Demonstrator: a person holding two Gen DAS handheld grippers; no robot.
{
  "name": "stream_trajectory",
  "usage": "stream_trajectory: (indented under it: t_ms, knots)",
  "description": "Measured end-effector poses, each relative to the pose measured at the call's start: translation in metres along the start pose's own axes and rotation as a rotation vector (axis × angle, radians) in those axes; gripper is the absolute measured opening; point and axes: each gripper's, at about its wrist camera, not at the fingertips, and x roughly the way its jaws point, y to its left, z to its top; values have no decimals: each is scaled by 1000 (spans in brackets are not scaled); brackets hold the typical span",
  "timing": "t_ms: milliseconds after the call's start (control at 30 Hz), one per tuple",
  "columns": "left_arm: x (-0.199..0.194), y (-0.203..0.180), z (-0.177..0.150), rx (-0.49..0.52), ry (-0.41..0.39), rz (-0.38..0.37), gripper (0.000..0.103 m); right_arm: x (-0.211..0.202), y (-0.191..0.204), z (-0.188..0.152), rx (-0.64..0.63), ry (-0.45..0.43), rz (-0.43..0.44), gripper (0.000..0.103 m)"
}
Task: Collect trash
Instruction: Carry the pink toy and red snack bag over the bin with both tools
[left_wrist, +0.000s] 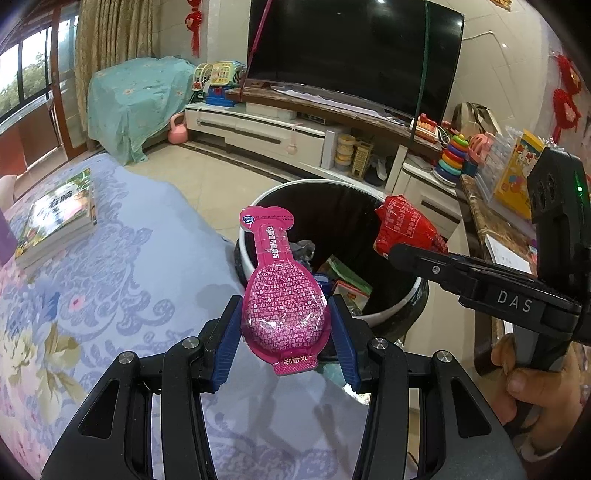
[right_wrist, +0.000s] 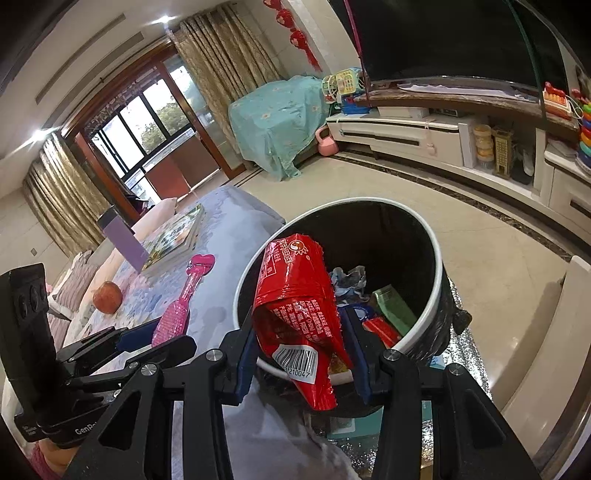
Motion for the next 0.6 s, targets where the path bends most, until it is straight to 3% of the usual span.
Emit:
stream_trajectory:
  t_ms: [600]
  knots:
    - [20, -11, 18, 28, 23, -5, 46, 10, -12, 15, 8, 26, -8, 45]
